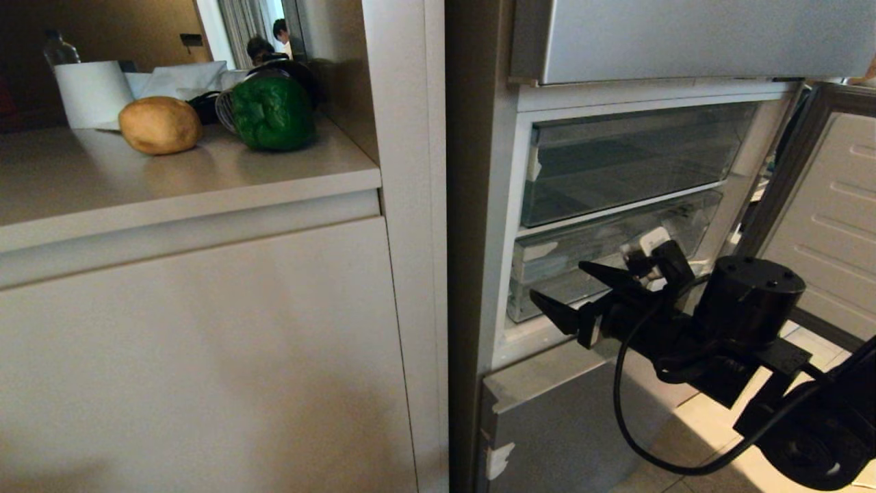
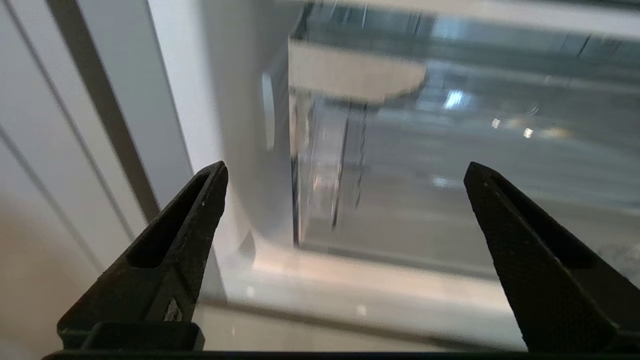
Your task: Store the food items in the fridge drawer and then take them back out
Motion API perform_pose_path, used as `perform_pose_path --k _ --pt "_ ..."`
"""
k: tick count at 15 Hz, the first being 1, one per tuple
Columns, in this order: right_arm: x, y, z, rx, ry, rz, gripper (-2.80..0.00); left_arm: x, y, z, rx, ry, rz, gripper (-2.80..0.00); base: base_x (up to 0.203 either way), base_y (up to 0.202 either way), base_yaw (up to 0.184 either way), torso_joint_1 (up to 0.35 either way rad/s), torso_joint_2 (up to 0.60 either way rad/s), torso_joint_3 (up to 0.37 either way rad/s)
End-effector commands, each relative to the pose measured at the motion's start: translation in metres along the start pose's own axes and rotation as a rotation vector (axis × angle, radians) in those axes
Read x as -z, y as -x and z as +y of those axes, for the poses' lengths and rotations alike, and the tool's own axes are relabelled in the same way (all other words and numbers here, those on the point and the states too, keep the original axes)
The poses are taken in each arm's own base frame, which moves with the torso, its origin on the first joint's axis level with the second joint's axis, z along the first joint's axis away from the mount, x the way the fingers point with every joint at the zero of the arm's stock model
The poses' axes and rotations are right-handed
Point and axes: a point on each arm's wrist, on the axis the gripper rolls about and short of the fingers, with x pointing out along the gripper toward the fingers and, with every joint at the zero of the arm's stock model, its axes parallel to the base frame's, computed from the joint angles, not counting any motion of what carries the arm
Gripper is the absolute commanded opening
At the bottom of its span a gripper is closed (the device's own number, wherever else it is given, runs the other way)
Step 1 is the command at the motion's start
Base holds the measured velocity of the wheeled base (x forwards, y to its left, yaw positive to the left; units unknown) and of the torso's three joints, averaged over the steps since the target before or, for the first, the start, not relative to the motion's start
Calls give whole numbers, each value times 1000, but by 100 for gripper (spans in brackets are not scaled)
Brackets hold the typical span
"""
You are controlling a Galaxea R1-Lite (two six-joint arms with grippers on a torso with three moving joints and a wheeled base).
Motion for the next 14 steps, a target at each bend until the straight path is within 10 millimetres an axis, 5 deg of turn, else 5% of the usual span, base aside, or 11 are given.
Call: perform_pose_path --k 1,14 --pt "6 -5 2 -2 0 -10 0 0 0 0 0 0 2 -280 0 0 0 0 0 0" --pt "9 -32 -3 61 -57 -38 0 0 0 0 0 0 2 -280 0 0 0 0 0 0"
